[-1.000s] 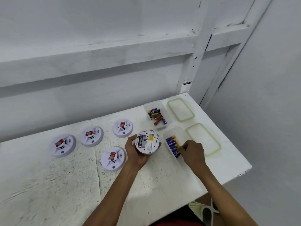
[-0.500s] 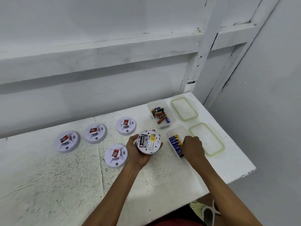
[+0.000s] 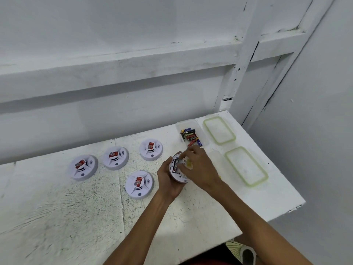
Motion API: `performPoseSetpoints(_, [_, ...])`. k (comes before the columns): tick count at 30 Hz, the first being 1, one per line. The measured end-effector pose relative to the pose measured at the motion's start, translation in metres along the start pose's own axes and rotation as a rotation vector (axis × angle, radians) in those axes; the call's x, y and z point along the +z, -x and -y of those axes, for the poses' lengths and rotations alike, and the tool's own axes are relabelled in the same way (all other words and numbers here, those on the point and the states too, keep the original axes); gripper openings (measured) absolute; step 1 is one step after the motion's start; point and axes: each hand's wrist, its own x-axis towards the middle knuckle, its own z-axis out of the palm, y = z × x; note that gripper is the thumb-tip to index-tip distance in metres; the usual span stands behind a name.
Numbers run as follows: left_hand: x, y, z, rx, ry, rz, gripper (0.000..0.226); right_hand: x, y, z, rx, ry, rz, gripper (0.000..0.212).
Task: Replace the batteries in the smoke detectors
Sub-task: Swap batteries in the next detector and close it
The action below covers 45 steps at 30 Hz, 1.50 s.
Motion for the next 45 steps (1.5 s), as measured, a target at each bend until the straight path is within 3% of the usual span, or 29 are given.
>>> performPoseSetpoints(12, [0.001, 0.0, -0.002, 0.044, -0.016, -0.072, 0.035, 0.004, -0.014, 0.01, -0.113, 0.149, 0.164, 0.044])
performPoseSetpoints(21, [-0.005, 0.001, 0.004, 0.009, -0.031, -0.13, 0.032, 0.009, -0.01, 0.012, -0.236, 0.291, 0.229, 0.025])
performPoseSetpoints(36, [0.004, -0.001, -0.007, 0.088, -0.086, -0.066, 0.028, 0.017, -0.013, 0.016, -0.319, 0.401, 0.194, 0.034])
performPoseSetpoints(38, [0.003, 0.001, -0.006, 0.077, -0.059, -0.077, 0.028, 0.021, -0.009, 0.014, -0.388, 0.424, 0.22, 0.034])
performPoseSetpoints(42, [-0.004, 0.001, -0.004, 0.052, 0.02, -0.11, 0.036, 0.029, -0.009, 0.004, -0.684, 0.613, 0.204, 0.014])
performPoseSetpoints(45, [-0.008, 0.004, -0.005, 0.066, 0.004, -0.111, 0.043, 0.038, -0.007, 0.0, -0.687, 0.544, 0.209, 0.017])
